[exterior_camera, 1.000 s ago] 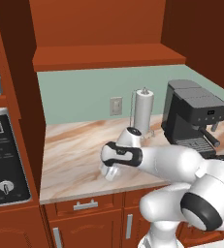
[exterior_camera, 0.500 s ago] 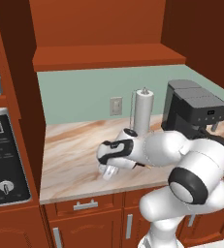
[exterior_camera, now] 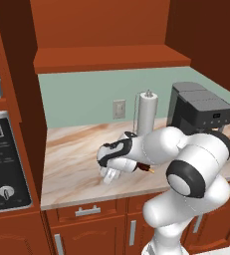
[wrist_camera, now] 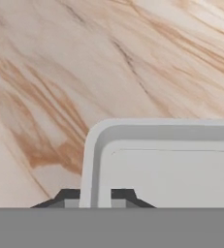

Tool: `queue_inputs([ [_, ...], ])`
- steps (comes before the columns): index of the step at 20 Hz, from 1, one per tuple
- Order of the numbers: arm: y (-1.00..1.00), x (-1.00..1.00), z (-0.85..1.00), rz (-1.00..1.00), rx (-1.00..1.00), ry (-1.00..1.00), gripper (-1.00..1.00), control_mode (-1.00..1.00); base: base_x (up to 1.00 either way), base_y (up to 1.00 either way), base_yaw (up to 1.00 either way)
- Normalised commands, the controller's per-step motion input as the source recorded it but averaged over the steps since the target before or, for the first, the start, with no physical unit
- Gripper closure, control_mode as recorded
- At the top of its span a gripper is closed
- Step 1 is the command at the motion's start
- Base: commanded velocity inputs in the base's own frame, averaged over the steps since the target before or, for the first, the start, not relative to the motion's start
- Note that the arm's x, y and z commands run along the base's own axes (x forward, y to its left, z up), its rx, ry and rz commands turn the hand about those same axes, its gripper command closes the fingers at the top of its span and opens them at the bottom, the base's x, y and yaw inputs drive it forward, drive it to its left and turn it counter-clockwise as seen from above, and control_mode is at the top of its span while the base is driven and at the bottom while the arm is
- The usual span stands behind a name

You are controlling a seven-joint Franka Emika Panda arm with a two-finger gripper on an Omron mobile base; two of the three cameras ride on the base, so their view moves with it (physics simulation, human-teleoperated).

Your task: Retrieve the tupperware from the cabinet, then place the raw meat into the tupperware to avoid contamination.

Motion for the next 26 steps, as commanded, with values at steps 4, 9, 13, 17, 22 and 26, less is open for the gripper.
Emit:
queue_inputs([
  [4,0.00,0.01,0.00,0.00,0.00,0.00,-1.00,-1.00,0.00,0.00,0.00],
  [9,0.00,0.00,0.00,0.00,0.00,0.00,-1.00,-1.00,0.00,0.00,0.00],
  [13,0.00,0.00,0.00,0.00,0.00,0.00,-1.00,-1.00,0.00,0.00,0.00],
  [17,0.00,-0.01,0.08,0.00,0.00,-0.02,-1.00,-1.00,0.00,0.00,0.00],
  [22,-0.01,-0.12,0.25,0.00,0.00,-0.04,-1.00,-1.00,0.00,0.00,0.00],
  [26,0.00,-0.18,0.35,0.00,0.00,-0.05,-1.00,-1.00,0.00,0.00,0.00],
])
